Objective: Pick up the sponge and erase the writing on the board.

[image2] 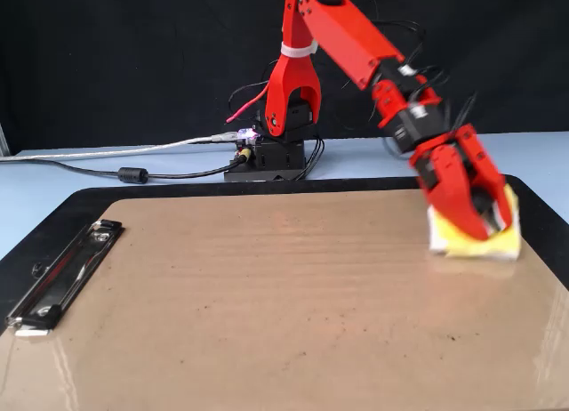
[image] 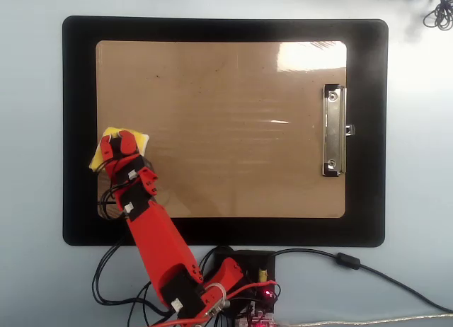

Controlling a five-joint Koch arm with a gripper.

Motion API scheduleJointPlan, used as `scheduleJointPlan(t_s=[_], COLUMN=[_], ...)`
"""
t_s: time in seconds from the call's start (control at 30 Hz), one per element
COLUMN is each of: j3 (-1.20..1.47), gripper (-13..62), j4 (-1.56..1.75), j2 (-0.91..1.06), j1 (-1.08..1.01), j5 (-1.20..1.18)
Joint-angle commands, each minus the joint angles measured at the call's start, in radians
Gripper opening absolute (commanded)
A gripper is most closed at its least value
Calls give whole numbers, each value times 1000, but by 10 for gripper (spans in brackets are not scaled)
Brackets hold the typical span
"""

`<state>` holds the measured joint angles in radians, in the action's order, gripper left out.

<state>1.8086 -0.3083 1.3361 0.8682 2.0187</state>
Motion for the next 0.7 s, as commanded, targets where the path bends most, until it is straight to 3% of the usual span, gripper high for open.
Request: scheduleJointPlan(t_s=[0.0, 0.4, 0.67], j3=[11, 422, 425], gripper=[-77, -77, -77], j4=[-40, -26, 44], j2=[37, 282, 290], j1=[61, 178, 179], j5=[75, 71, 66])
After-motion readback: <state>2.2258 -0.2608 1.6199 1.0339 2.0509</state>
